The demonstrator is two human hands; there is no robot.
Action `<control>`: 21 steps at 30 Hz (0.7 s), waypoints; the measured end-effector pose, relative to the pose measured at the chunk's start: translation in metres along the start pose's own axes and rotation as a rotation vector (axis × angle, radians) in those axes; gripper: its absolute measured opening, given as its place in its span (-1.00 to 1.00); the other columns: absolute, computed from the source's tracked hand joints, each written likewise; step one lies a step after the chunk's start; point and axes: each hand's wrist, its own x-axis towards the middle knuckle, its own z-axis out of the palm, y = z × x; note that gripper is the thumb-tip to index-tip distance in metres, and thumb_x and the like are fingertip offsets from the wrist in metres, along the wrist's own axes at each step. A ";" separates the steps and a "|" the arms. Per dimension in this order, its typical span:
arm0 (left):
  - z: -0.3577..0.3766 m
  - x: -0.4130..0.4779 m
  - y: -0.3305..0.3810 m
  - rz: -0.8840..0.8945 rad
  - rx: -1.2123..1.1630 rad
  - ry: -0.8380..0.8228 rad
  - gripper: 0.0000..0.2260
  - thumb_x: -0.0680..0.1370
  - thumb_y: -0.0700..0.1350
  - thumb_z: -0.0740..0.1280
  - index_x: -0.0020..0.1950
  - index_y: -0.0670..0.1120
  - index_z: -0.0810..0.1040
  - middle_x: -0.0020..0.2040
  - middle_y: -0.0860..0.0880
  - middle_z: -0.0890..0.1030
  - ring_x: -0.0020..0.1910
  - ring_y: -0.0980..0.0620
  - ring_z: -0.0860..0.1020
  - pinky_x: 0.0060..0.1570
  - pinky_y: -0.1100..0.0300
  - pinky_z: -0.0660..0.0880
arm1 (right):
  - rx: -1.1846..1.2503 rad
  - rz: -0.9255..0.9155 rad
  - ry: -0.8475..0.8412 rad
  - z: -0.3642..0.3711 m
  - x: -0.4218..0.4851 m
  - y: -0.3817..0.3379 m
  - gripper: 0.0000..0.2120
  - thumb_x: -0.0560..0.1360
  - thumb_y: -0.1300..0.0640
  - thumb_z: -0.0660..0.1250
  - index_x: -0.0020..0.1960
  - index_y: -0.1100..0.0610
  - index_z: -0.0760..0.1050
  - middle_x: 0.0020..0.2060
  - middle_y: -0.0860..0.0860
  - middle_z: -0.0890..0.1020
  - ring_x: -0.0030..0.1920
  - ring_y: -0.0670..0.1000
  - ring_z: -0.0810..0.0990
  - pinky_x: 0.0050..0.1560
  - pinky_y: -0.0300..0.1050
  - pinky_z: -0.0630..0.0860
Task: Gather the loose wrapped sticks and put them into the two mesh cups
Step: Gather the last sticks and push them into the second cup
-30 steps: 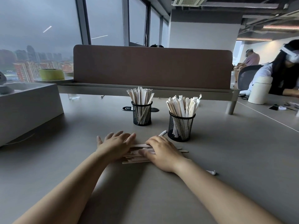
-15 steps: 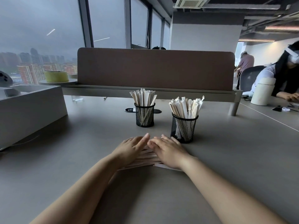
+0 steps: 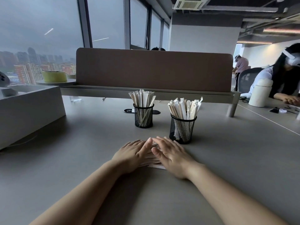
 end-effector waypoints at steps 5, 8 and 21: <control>0.000 0.003 0.008 0.044 -0.106 0.027 -0.54 0.65 0.10 -0.12 0.43 0.02 0.35 0.45 -0.02 0.39 0.45 0.04 0.29 0.36 0.20 0.20 | 0.144 -0.144 0.311 0.004 0.019 -0.017 -0.08 0.38 -0.47 -0.35 0.38 0.09 0.32 0.30 0.05 0.49 0.34 0.03 0.38 0.39 -0.13 0.22; -0.002 0.006 0.005 0.068 -0.211 0.006 -0.47 0.57 0.29 -0.03 0.39 0.06 0.40 0.39 0.00 0.47 0.39 0.03 0.39 0.38 0.11 0.28 | 0.277 -0.148 0.384 0.001 0.024 -0.014 -0.20 0.47 -0.40 -0.21 0.21 0.17 0.46 0.11 0.10 0.61 0.18 0.08 0.53 0.24 -0.03 0.39; 0.004 0.002 -0.014 0.155 0.185 -0.076 0.08 0.09 0.65 0.03 0.52 0.18 0.03 0.54 0.12 0.13 0.54 0.07 0.02 0.52 0.07 -0.01 | 0.176 0.131 0.040 -0.008 0.007 0.006 -0.35 0.50 -0.32 -0.18 0.38 0.00 0.33 0.39 0.00 0.42 0.45 0.04 0.28 0.44 -0.06 0.17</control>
